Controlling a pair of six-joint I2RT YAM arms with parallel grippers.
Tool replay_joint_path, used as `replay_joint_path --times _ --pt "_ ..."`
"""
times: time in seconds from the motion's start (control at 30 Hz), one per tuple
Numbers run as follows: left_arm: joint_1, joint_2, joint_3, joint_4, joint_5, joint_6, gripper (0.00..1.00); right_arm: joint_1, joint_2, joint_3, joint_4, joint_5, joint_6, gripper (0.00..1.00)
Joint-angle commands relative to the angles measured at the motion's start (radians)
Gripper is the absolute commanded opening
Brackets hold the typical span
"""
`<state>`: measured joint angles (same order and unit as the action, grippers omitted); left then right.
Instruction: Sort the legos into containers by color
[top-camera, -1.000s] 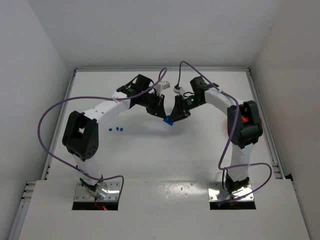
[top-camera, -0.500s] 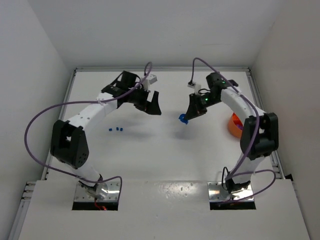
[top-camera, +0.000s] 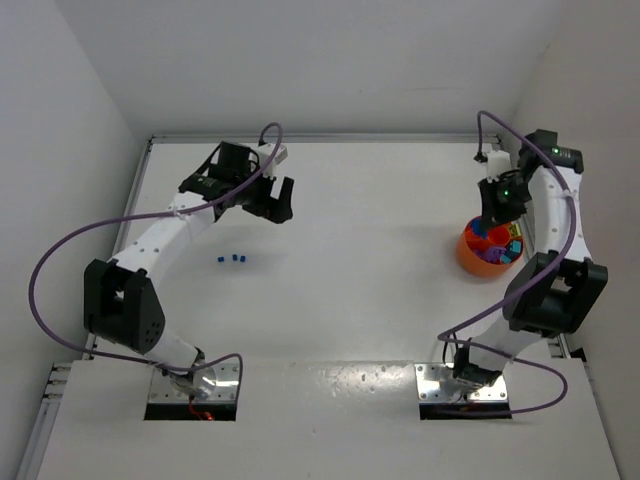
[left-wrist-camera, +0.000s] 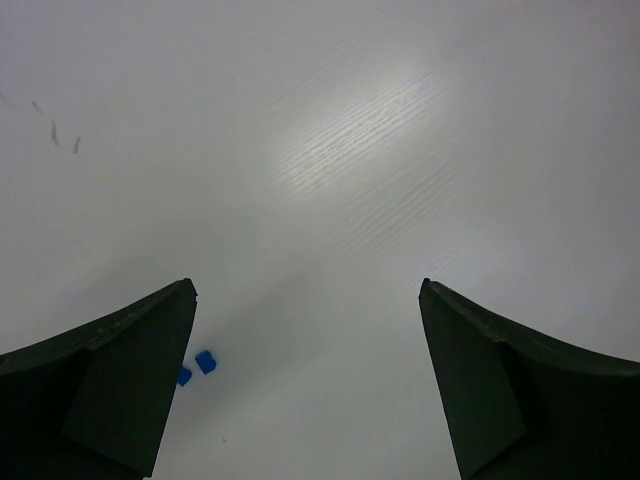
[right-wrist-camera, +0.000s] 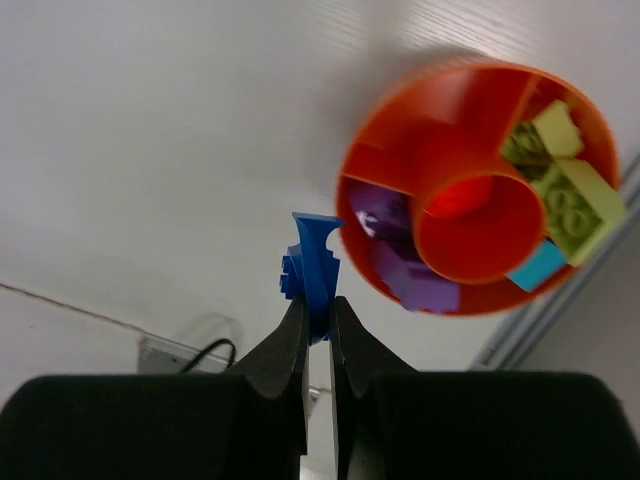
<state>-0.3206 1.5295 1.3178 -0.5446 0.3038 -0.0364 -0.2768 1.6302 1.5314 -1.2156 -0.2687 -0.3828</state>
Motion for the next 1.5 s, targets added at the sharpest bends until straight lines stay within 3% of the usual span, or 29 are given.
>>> replay_joint_path --times 0.0,0.1,0.3,0.6,0.8,1.27,1.47 --pt "-0.017 -0.077 -0.031 0.027 -0.073 0.056 1.0 -0.033 0.032 0.097 -0.082 0.102 -0.117 0.0" --pt "-0.017 -0.098 -0.04 0.06 -0.129 -0.014 1.0 -0.058 0.068 0.15 -0.116 0.091 -0.117 0.0" --pt "-0.006 -0.166 -0.127 0.175 -0.111 -0.045 1.0 -0.067 0.164 0.26 -0.154 0.033 -0.065 0.0" --pt "0.044 -0.196 -0.118 0.11 -0.198 0.075 1.0 -0.067 0.212 0.354 -0.19 -0.053 -0.013 0.0" --pt "0.083 -0.27 -0.238 0.182 -0.212 0.131 1.0 -0.067 0.171 0.316 -0.19 -0.024 0.07 0.0" --pt "0.095 -0.276 -0.203 0.155 -0.209 0.0 1.0 -0.067 0.157 0.266 -0.18 0.025 0.406 0.0" --pt "0.095 -0.197 -0.141 0.143 -0.235 -0.04 1.0 -0.045 0.145 0.279 -0.191 0.172 0.656 0.0"
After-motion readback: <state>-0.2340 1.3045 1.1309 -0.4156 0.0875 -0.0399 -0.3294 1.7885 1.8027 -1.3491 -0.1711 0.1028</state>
